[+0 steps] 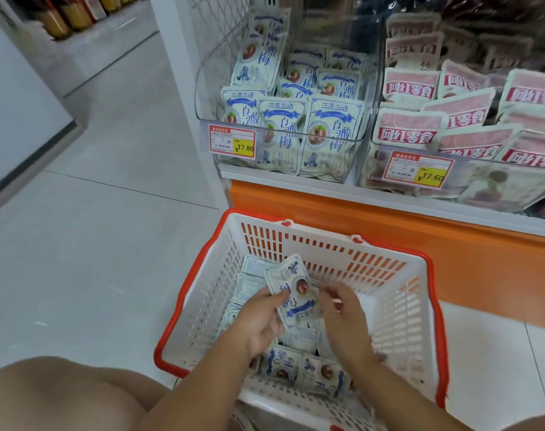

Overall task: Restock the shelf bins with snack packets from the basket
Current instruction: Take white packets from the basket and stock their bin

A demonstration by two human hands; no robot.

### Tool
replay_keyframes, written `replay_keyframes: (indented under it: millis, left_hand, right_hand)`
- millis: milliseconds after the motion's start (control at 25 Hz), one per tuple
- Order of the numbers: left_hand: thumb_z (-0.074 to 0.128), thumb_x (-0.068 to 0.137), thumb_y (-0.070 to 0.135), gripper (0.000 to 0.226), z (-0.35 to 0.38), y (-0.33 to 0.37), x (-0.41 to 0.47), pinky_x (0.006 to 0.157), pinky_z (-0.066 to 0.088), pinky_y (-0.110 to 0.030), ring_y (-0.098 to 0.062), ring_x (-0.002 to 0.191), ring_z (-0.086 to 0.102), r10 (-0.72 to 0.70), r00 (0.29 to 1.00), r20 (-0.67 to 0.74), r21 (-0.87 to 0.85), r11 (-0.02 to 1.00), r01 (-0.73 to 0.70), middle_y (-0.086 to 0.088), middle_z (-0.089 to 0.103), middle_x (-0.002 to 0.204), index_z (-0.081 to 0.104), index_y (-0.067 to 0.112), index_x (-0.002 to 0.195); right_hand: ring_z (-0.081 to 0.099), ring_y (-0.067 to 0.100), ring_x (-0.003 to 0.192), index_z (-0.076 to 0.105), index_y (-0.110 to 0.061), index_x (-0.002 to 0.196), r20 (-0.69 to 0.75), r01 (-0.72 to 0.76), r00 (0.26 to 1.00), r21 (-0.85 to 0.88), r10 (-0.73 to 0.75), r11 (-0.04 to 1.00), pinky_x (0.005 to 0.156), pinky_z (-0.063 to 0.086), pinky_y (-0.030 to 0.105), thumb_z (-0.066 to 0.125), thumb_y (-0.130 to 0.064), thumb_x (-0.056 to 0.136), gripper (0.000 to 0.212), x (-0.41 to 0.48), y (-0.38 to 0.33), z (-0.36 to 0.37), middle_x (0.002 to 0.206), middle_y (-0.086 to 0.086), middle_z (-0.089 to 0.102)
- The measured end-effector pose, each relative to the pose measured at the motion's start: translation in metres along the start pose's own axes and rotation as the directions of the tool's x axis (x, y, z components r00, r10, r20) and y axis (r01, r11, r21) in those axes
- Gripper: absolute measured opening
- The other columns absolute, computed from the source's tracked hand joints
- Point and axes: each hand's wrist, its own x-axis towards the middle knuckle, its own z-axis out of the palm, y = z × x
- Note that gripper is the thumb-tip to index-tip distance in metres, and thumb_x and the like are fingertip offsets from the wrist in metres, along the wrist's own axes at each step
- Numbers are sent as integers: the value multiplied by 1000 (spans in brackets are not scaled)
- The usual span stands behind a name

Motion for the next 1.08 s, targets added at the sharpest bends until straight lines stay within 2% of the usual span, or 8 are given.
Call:
replay_keyframes:
  millis: [200, 360, 480, 560, 600, 720, 920, 1080]
  left_hand:
    - [51, 97, 5, 27, 20, 6, -28, 92, 52, -45, -29, 101, 68, 46, 990, 136, -4, 999, -46, -17, 69, 117, 62, 10, 122]
    - [59, 95, 14, 28, 28, 10, -41, 83, 58, -43, -27, 94, 69, 62, 993, 95, -7, 998, -62, -16, 70, 113, 62, 11, 122]
    - [73, 83, 40, 47, 28, 38, -54, 82, 59, -39, -21, 93, 71, 148, 989, 11, 333, 932, -143, -6, 71, 113, 62, 16, 122]
    - [72, 83, 42, 47, 26, 61, -63, 80, 59, -33, -16, 100, 69, 222, 975, 4, 505, 841, -194, -2, 68, 119, 64, 14, 120]
    - [70, 86, 36, 37, 25, 70, -69, 76, 59, -30, -14, 100, 68, 245, 969, 24, 508, 832, -223, -3, 69, 117, 67, 11, 114]
    - [63, 92, 23, 24, 32, 86, -80, 77, 59, -32, -22, 93, 72, 300, 953, 45, 328, 897, -297, -10, 74, 104, 69, 5, 106]
    - [60, 94, 13, 17, 63, 108, -90, 69, 60, -28, -19, 87, 73, 367, 930, 10, 58, 928, -367, -11, 75, 98, 68, 4, 106]
    - [64, 92, 25, 16, 75, 141, -100, 77, 59, -32, -19, 88, 73, 446, 893, 55, 169, 878, -449, -6, 76, 100, 73, 17, 104]
  right_hand:
    - [68, 10, 88, 67, -26, 106, 218, -301, 940, 167, 262, 939, 70, 53, 23, 50, -40, 99, 23, 3, -38, -22, 104, -5, 70]
    - [71, 11, 90, 70, -27, 107, 335, -219, 926, 101, 174, 970, 77, 57, 27, 75, -30, 84, 24, -3, -45, -27, 105, -3, 74]
    - [72, 13, 82, 72, -23, 103, 432, -123, 895, -5, 113, 992, 67, 55, 22, 78, -23, 81, 23, -4, -66, -40, 92, -4, 76]
    - [73, 16, 82, 69, -21, 105, 376, -108, 924, 77, 71, 991, 66, 54, 24, 80, -18, 78, 30, -2, -81, -49, 91, -3, 76]
    - [73, 19, 83, 66, -19, 108, 315, -138, 947, 228, 61, 964, 66, 55, 26, 79, -14, 78, 33, -2, -87, -52, 93, 2, 76]
    - [71, 23, 81, 63, -9, 112, 287, -243, 955, 621, 72, 745, 65, 56, 30, 69, -18, 82, 32, -7, -105, -51, 99, 13, 74]
    - [63, 19, 79, 67, -13, 114, 236, -178, 971, 663, 23, 727, 71, 51, 32, 66, -25, 82, 34, -3, -142, -38, 98, 9, 73]
    - [70, 25, 90, 66, -20, 115, 113, -40, 993, 587, -33, 809, 81, 56, 41, 65, -19, 91, 24, 9, -185, -15, 103, 4, 75]
